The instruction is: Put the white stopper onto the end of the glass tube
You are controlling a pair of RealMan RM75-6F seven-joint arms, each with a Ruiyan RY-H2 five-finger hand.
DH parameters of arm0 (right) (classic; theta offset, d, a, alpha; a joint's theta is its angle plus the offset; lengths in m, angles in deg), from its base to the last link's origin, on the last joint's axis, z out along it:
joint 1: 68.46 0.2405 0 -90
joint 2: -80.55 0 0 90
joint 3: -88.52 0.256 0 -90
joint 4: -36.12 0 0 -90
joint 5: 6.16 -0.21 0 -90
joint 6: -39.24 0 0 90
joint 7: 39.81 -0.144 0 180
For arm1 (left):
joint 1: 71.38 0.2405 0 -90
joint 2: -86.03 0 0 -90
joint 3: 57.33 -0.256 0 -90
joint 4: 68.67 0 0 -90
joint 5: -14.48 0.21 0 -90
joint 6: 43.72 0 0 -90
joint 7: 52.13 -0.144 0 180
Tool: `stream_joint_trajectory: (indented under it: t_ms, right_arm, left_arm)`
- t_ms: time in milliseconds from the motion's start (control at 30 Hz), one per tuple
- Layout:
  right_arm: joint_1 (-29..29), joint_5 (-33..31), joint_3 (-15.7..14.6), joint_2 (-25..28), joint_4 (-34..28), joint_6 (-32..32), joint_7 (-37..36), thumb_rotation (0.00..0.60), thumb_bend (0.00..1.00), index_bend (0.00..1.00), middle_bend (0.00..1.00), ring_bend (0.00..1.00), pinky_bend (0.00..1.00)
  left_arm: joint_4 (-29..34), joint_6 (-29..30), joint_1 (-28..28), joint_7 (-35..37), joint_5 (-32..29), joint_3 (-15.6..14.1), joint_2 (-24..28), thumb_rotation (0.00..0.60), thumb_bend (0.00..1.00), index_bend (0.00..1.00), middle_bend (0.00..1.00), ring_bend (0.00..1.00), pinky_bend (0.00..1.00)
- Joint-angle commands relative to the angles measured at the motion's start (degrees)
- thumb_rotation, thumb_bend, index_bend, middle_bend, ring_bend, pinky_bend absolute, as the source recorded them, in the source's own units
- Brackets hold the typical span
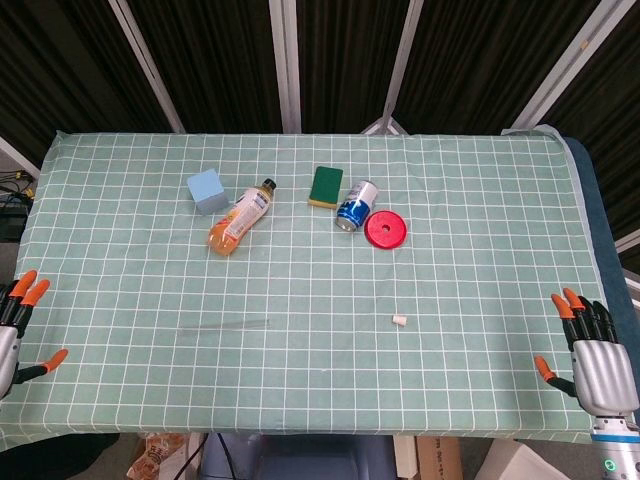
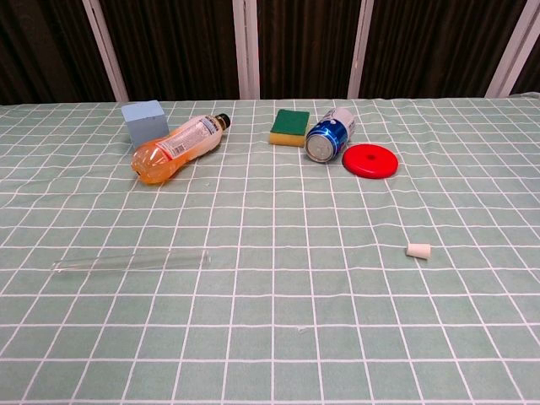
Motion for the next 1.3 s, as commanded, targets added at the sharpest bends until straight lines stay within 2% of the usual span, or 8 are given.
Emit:
stream_joint_trajectory:
  t_ms: [33, 500, 633, 767, 967, 1100, 1300]
  right_arm:
    - [-0.03, 0.05, -0.04, 0.09, 0.04, -0.01, -0.17, 0.600, 0.31, 0.00, 0.00, 0.00, 0.00]
    - [0.10, -0.05, -0.15, 0.13, -0.25, 0.45, -0.09, 0.600, 0.31, 0.00, 0.00, 0.00, 0.00]
    - [0.09, -0.04, -0.21, 0.21, -0.36, 0.53, -0.29, 0.600, 0.31, 0.00, 0.00, 0.00, 0.00]
    - [0.16, -0.07, -0.31, 0.35, -0.29, 0.83, -0.63, 0.600, 0.31, 0.00, 0.00, 0.00, 0.00]
    - [0.11, 0.13, -0.44, 0.59, -0.51, 0.81, -0.99, 0.600, 0.31, 0.00, 0.00, 0.00, 0.00]
    - [0.15, 0.05, -0.45, 0.59, -0.53, 0.96, -1.17, 0.600, 0.31, 0.00, 0.00, 0.00, 0.00]
    - [0.25, -0.02, -0.46, 0.73, -0.66, 1.20, -1.57, 0.600, 0.31, 0.00, 0.00, 0.00, 0.00]
  left_arm:
    - [0.11, 0.08, 0.07, -0.23, 0.04, -0.06, 0.03, 0.600, 0.10, 0.00, 0.00, 0.00, 0.00]
    - [1.82, -1.90, -1.10, -3.87, 0.00, -0.08, -0.07, 0.600, 0.11, 0.00, 0.00, 0.00, 0.00]
    - [3.90, -3.64, -2.08, -6.49, -0.19, -0.09, -0.26, 0.600, 0.18, 0.05, 0.01, 0.00, 0.00]
    - [7.91, -6.68, -3.92, -11.12, -1.79, 0.61, -1.09, 0.600, 0.26, 0.10, 0.08, 0.00, 0.00]
    - [11.25, -10.84, -7.34, -21.21, -6.40, 2.88, -6.09, 0.600, 0.35, 0.20, 0.22, 0.00, 0.00]
    - [12.14, -12.71, -9.91, -28.56, -10.19, 4.77, -10.79, 0.600, 0.36, 0.25, 0.27, 0.00, 0.00]
    - [12.30, -14.75, -12.98, -38.34, -15.70, 5.92, -17.22, 0.600, 0.36, 0.29, 0.32, 0.01, 0.00]
